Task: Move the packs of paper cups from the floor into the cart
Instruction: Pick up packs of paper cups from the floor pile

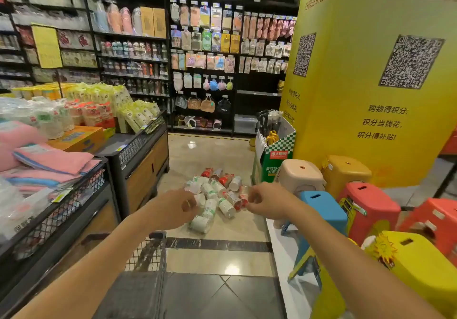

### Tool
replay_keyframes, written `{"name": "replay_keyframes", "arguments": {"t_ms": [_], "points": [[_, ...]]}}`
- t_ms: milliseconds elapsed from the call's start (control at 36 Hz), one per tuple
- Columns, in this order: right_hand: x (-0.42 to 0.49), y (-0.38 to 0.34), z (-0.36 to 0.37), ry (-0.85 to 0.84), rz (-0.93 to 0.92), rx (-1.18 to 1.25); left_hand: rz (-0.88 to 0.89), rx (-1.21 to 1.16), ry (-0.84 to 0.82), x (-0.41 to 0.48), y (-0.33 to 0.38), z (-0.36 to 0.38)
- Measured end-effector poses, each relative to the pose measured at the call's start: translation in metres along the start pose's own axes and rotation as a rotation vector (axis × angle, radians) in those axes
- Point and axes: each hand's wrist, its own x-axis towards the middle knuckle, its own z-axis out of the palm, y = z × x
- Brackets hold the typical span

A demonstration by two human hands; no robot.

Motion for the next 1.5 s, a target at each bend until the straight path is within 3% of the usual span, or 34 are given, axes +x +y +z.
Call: {"name": "replay_keyframes", "arguments": {"t_ms": [194, 722, 1028, 1500], "points": [[0.081, 0.036, -0.007, -0.056, -0.018, -0.007, -0.086, 0.029, 0.013, 0.080, -0.024, 0.017], [0.301, 0.177, -0.018, -0.108, -0.056, 0.059, -0.224, 0.009, -0.010, 0.296, 0.001, 0.015], [0.485, 0.195, -0.010, -0.151, -0.076, 0.069, -0.183, 0.047, -0.089, 0.469, -0.075, 0.001], [0.755, 0.249, 0.018, -0.259, 0.078, 0.220, -0.123, -0.012, -0.229, 0.754, -0.192, 0.010]]}}
